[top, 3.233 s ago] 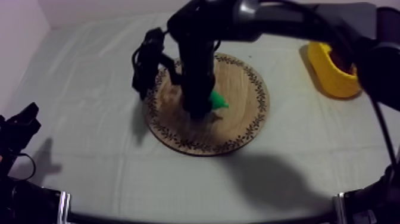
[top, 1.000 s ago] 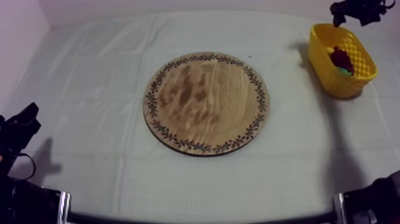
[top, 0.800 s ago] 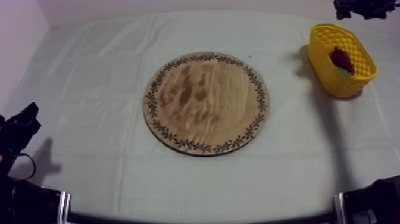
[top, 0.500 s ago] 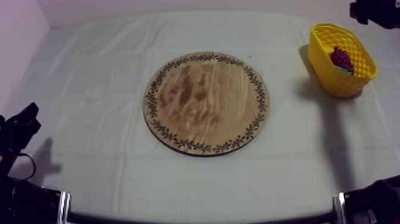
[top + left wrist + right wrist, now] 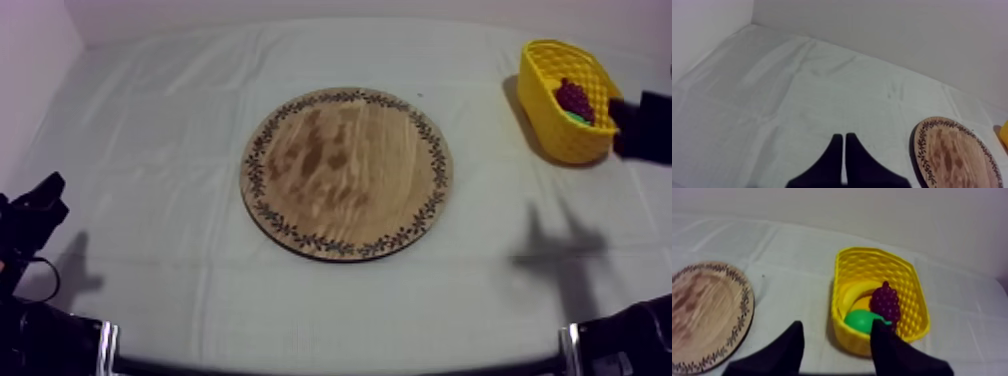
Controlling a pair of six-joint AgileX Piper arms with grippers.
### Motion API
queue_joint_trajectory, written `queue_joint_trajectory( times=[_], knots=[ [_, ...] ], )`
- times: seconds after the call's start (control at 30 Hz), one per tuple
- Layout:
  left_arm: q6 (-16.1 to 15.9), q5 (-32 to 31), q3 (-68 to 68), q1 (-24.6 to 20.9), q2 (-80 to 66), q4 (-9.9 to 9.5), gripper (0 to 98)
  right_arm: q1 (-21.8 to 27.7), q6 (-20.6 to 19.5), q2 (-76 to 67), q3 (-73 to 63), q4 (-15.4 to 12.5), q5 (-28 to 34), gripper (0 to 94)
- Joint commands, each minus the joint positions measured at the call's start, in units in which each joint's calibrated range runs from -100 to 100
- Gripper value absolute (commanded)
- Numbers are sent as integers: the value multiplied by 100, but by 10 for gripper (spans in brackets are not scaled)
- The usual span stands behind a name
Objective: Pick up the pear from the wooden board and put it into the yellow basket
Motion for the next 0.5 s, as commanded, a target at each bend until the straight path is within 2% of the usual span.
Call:
queue_joint_trajectory(
  times=[0.0,0.27,0.47],
  knots=[
    [-1,-1,0,1,0,-2,1,4,330,-1042,715,-298,-38,328],
    [-1,-1,0,1,0,-2,1,-21,746,-2137,1814,-882,135,112],
    [-1,-1,0,1,0,-2,1,-81,574,-2561,2000,-862,650,30]
  ],
)
